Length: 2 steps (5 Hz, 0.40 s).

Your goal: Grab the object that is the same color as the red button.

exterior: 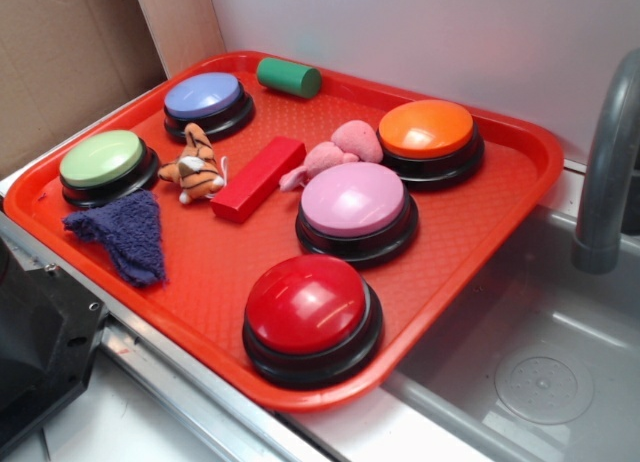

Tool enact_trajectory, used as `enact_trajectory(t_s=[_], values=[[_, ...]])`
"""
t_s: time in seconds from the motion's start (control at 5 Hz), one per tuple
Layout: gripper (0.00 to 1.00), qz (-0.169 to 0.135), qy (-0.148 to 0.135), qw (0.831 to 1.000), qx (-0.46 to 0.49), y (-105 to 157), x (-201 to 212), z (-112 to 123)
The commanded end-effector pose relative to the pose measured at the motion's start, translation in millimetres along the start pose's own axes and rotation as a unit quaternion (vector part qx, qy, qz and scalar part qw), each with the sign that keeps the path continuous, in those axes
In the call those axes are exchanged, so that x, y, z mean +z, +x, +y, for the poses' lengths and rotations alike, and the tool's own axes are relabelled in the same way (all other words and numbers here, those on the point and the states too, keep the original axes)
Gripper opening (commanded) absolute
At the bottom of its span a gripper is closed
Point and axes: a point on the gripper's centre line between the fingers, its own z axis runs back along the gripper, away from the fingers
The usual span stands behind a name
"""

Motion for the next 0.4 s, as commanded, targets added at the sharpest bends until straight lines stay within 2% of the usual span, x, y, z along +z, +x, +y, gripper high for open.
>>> enact_trajectory(t_s=[0.0, 0.2], values=[[1.0, 0.0, 0.0, 1.0, 0.0, 0, 0, 0], [1.0, 0.006, -0.003, 1.0, -0.004, 23, -14, 3]])
